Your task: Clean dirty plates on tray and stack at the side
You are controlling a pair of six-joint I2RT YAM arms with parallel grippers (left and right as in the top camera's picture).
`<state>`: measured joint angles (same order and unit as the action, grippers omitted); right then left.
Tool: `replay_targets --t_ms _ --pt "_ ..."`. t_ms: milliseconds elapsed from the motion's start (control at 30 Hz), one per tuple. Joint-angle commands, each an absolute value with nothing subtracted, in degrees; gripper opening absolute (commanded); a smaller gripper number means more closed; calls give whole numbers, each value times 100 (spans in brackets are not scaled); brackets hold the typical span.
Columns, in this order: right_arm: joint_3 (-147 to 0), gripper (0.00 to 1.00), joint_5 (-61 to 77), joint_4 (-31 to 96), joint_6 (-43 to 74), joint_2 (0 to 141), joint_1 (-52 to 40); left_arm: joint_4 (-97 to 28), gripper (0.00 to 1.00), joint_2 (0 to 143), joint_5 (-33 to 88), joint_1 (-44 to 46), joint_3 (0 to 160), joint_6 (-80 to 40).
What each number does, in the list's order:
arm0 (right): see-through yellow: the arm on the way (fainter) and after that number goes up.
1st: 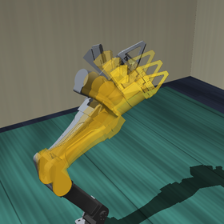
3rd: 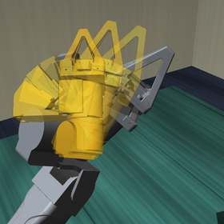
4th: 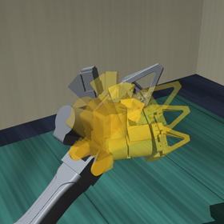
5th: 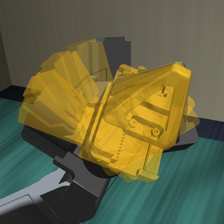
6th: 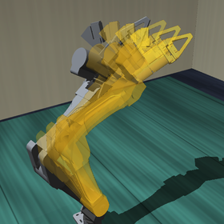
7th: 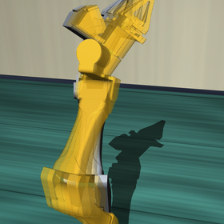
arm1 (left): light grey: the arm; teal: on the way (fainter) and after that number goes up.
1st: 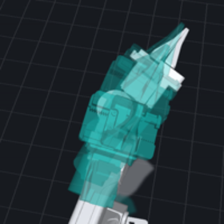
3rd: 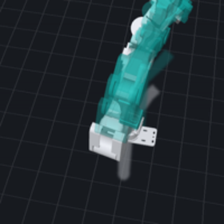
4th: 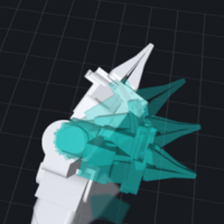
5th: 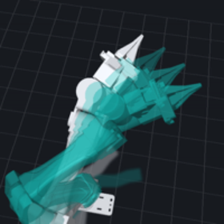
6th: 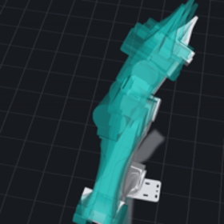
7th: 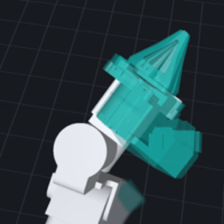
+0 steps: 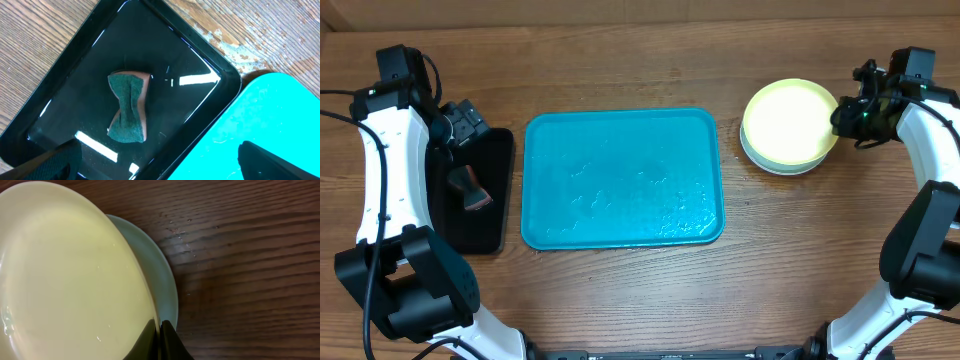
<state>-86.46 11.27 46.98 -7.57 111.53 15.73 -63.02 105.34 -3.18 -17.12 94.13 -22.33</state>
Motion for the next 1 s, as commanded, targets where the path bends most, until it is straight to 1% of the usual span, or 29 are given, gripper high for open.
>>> replay_targets --t_ms 0,67,133,167,200,433,633,767,967 --pt "-8606 11 989 4630 -585 11146 1584 -6298 100 10484 -274 -1723 9487 -2228" --pt "-8591 11 993 4628 -574 11146 1584 -6300 100 10484 -274 -1723 9489 -2228" --pt "-8586 19 1017 4661 -572 11146 1581 -6298 100 10484 -272 -1723 9489 -2228" --pt "-8586 39 1063 4681 -574 11146 1573 -6298 100 10484 -274 -1723 9487 -2228" --pt "-8584 100 1107 4713 -574 11146 1570 -6298 100 10484 -274 -1723 9487 -2228" --pt "-8586 100 1933 5253 -701 11107 1570 -6298 100 10484 -274 -1723 9489 -2228" --pt "-8582 99 2851 6082 -1553 10652 1544 -6300 100 10484 -274 -1723 9487 -2228" --pt "-8569 100 3035 6646 -2099 10025 1424 -6298 100 10484 -274 -1723 9489 -2228" --pt "-8108 100 3048 6783 -2102 8565 1280 -6298 100 10484 -274 -1723 9489 -2228"
